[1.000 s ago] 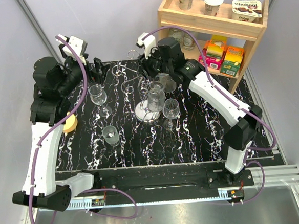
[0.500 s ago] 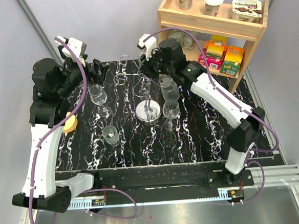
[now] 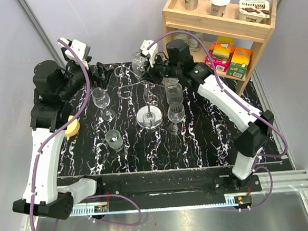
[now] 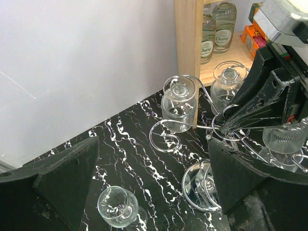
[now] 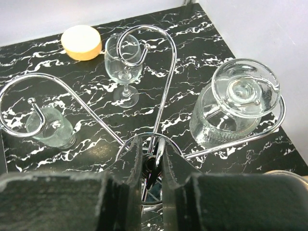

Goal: Place the wine glass upside down on the wine glass rack
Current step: Adjust the wine rack at the center of the board, then pick up the wine glass at the center of the board, then turn the wine glass upside down at the wine rack.

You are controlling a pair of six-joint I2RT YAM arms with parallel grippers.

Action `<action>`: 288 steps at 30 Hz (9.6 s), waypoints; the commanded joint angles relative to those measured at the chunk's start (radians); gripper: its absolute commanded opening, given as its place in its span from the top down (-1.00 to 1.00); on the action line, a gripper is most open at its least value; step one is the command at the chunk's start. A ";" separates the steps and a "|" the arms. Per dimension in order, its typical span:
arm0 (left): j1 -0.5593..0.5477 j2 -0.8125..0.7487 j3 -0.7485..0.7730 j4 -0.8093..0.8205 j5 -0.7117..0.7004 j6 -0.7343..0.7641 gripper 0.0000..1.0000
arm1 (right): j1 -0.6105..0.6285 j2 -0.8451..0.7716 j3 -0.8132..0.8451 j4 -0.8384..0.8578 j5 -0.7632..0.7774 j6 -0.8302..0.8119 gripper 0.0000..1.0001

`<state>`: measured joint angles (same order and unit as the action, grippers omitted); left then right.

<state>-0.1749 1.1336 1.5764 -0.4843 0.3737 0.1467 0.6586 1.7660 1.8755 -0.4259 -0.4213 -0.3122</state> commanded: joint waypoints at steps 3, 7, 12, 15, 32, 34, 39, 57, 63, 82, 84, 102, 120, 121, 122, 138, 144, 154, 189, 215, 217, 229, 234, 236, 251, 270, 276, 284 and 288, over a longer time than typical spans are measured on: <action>0.005 -0.009 0.002 0.013 0.045 0.002 -0.98 | -0.024 -0.034 0.036 -0.109 -0.135 -0.188 1.00; 0.005 -0.005 0.005 0.013 0.051 -0.002 -0.98 | -0.042 -0.016 0.071 -0.151 -0.172 -0.222 1.00; 0.006 -0.001 0.004 0.013 0.059 0.002 -0.98 | -0.057 0.003 0.106 -0.180 -0.200 -0.258 1.00; 0.005 -0.005 -0.004 0.013 0.062 0.005 -0.98 | -0.057 0.010 0.114 -0.180 -0.198 -0.268 1.00; 0.011 0.003 -0.023 -0.029 0.022 0.036 -0.98 | -0.057 0.066 0.194 -0.152 -0.123 -0.200 0.12; 0.044 0.021 -0.013 -0.065 0.025 0.025 -0.98 | -0.057 0.056 0.194 -0.152 -0.117 -0.189 -0.40; 0.121 -0.027 -0.122 -0.036 0.040 0.033 -0.98 | -0.057 0.018 0.182 -0.140 -0.096 -0.160 -0.82; 0.195 -0.092 -0.288 -0.800 0.321 0.869 -0.84 | -0.059 -0.132 0.264 -0.209 0.067 -0.084 -0.93; 0.112 -0.141 -0.420 -0.774 0.243 0.892 -0.85 | -0.057 -0.246 0.159 -0.249 0.156 -0.071 -0.99; -0.066 -0.032 -0.638 -0.510 0.057 0.781 -0.55 | -0.057 -0.459 -0.185 -0.192 0.188 -0.030 -0.99; -0.074 -0.021 -0.653 -0.499 0.048 0.780 -0.45 | -0.057 -0.461 -0.191 -0.192 0.194 -0.030 -0.99; -0.120 0.014 -0.816 -0.338 -0.018 0.719 0.08 | -0.059 -0.479 -0.246 -0.191 0.216 -0.051 -0.99; -0.115 -0.334 -0.522 -0.664 0.154 0.627 1.00 | -0.057 -0.494 -0.205 -0.281 0.150 -0.048 -0.99; -0.115 -0.356 -0.465 -0.692 0.181 0.610 1.00 | -0.057 -0.490 -0.199 -0.284 0.127 -0.041 -0.99; -0.113 -0.376 -0.411 -0.718 0.209 0.587 1.00 | -0.059 -0.487 -0.191 -0.287 0.101 -0.027 -0.99; -0.117 -0.261 0.060 -0.285 0.636 0.085 1.00 | -0.057 -0.381 0.025 -0.290 -0.454 0.127 -0.99; -0.120 -0.104 0.126 0.036 0.706 -0.143 1.00 | -0.057 -0.326 0.114 -0.252 -0.553 0.154 -0.99; -0.120 0.040 0.067 0.614 0.818 -0.589 1.00 | -0.059 -0.247 0.206 -0.189 -0.542 0.176 -0.99; -0.120 0.034 -0.115 1.007 0.867 -0.904 1.00 | -0.076 -0.212 0.203 -0.215 -0.548 0.087 -0.95; -0.120 0.064 -0.113 0.802 0.874 -0.676 1.00 | -0.076 -0.194 0.232 -0.217 -0.338 0.018 0.69; -0.118 0.080 -0.101 0.695 0.864 -0.554 1.00 | -0.079 -0.185 0.226 -0.215 -0.295 -0.014 0.81; -0.117 0.155 -0.059 0.302 0.742 -0.086 0.94 | -0.114 -0.120 0.183 -0.163 -0.223 -0.079 1.00; -0.100 0.163 -0.099 0.320 0.758 -0.082 1.00 | -0.145 -0.109 0.163 -0.146 -0.269 -0.074 1.00; -0.092 0.155 -0.125 0.361 0.765 -0.105 1.00 | -0.151 -0.111 0.156 -0.148 -0.277 -0.077 1.00; -0.061 0.140 -0.220 0.349 0.712 -0.038 0.23 | -0.163 -0.117 0.108 -0.132 -0.240 -0.093 1.00; -0.069 0.051 -0.086 0.110 0.581 0.135 -0.32 | -0.162 -0.132 0.177 -0.189 -0.226 -0.083 1.00; -0.158 0.087 0.140 -0.195 0.337 0.423 -0.71 | -0.136 -0.125 0.229 -0.257 -0.195 -0.093 1.00; -0.419 0.179 0.372 -0.428 -0.093 0.694 -0.87 | -0.063 -0.125 0.264 -0.310 -0.111 -0.105 1.00; -0.492 0.213 0.382 -0.459 -0.234 0.777 -0.88 | -0.053 -0.117 0.289 -0.321 -0.091 -0.104 1.00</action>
<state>-0.6163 1.3029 1.9320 -0.8532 0.3897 0.7738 0.5953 1.6859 2.0808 -0.7914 -0.5415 -0.4152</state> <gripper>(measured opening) 0.941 0.596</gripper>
